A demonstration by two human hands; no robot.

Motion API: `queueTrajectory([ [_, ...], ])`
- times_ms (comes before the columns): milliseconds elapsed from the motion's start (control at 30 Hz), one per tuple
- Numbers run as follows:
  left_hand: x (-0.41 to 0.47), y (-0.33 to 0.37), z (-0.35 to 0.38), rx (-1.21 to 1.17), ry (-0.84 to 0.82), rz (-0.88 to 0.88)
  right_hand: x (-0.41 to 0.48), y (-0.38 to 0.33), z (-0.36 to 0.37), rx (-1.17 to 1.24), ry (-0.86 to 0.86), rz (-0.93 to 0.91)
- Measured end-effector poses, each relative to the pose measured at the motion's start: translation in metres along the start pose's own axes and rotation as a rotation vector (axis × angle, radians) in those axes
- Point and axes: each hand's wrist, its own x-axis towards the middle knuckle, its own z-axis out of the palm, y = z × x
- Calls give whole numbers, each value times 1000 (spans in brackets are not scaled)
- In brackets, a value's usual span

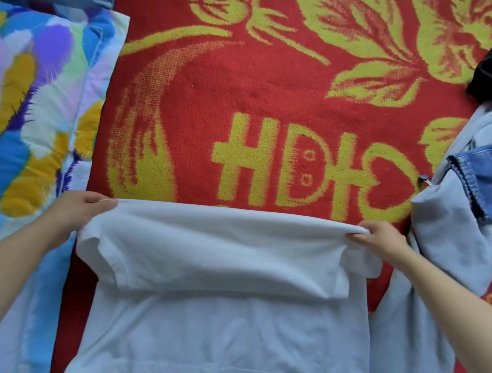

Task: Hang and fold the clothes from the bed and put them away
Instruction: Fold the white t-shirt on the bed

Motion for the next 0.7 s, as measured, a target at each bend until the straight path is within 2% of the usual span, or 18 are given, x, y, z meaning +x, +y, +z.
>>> queueTrajectory([
  [67, 1, -11, -8, 17, 74, -99, -3, 9, -12, 271, 52, 62],
  [133, 2, -17, -5, 220, 196, -34, -5, 15, -18, 308, 168, 160],
  [200, 1, -15, 6, 397, 269, 84, -8, 13, -17, 2, 263, 240],
  [267, 1, -6, 19, 517, 275, 143, -11, 3, -10, -229, 327, 172],
  [333, -2, 1, 30, 707, 153, 257, -13, -13, 0, -283, 332, -61],
  [400, -7, 3, 39, 897, -28, 351, -14, -29, 10, -406, 211, -251],
  [433, -8, 3, 41, 955, -94, 360, -14, -35, 17, -457, 145, -284],
  [500, -9, 4, 42, 1013, -103, 321, -12, -40, 26, -522, 82, -253],
  [567, -10, 5, 39, 1037, -41, 282, -12, -37, 32, -616, 143, -170],
  [700, -16, 9, 26, 965, 56, 428, -21, -28, 31, -685, 309, -131],
])
